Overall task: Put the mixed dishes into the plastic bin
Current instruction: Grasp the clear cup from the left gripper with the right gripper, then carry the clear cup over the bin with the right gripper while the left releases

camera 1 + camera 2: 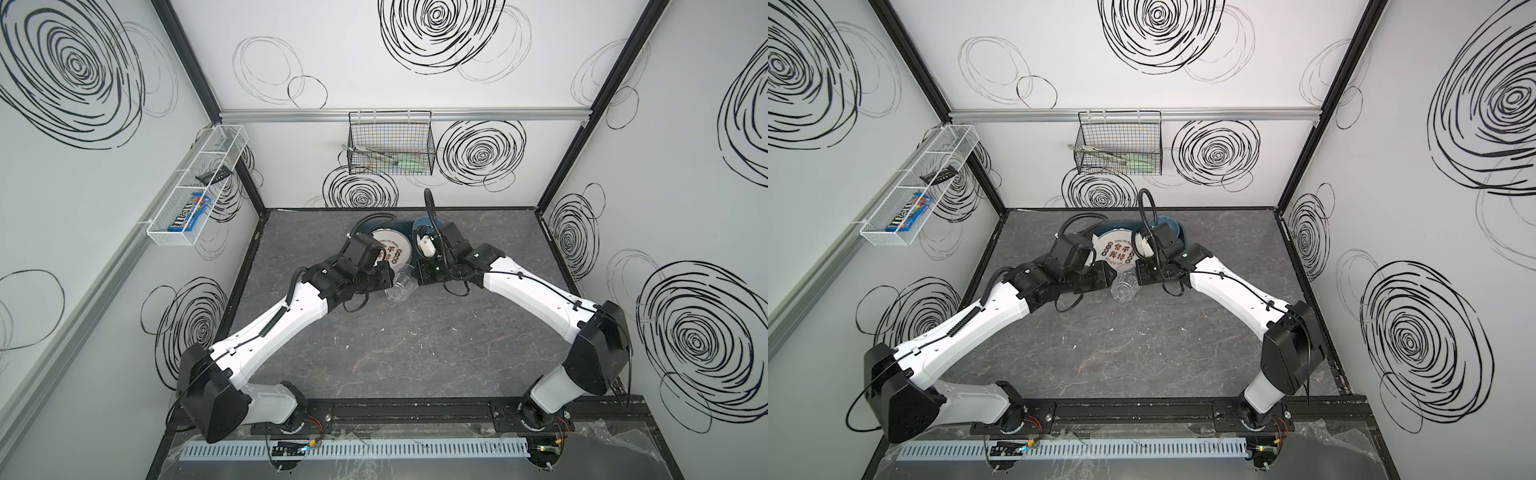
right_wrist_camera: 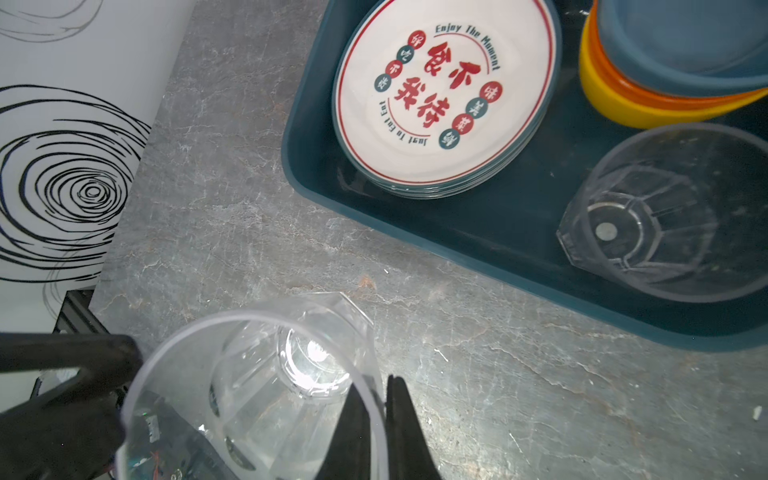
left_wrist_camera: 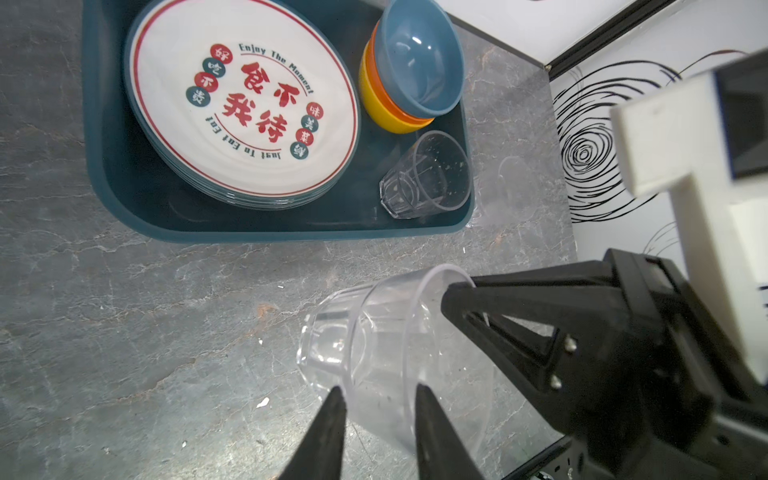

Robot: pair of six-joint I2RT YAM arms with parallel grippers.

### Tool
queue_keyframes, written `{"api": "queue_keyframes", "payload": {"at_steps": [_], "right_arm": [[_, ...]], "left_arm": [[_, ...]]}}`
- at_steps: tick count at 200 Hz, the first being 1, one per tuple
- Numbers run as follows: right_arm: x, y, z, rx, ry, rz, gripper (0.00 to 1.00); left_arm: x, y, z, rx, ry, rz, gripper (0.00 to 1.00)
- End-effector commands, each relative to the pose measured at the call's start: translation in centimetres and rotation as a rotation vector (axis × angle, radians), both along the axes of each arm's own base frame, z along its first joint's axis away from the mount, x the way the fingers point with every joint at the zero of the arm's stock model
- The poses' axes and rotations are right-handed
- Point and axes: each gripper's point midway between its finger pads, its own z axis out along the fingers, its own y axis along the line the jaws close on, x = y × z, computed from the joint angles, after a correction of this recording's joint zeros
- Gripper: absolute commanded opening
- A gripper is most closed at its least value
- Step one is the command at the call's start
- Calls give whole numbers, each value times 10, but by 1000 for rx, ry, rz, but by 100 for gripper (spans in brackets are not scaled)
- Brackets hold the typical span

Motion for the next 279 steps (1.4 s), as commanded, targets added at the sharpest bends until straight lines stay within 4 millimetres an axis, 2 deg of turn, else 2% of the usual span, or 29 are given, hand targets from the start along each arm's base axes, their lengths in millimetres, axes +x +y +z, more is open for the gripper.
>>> {"api": "queue_keyframes", "payload": {"at_steps": [1,14,67,111,169,219,279], "right_arm": [[7,-7,17,22,-52,-30,0],[10,-11,17,12,-56,-44,0],[27,-31,24,8,-71,-100,0],[47,-56,33,-9,-89,-174,0],[69,-82,40,-14,-105,-274,0],[86,-100,32,-41,-95,-336,0],[101,-118,28,-54,-94,-394,0]], "left_arm": [[-1,0,19,-53,-43,-1,43],[-2,2,19,-59,-48,-4,48],[-7,19,13,-83,-49,16,56],[-12,30,8,-117,-62,17,69],[-20,34,-9,-176,-40,-5,74],[-26,39,-21,-228,-29,-11,78],[-30,39,-26,-246,-18,-20,81]]}}
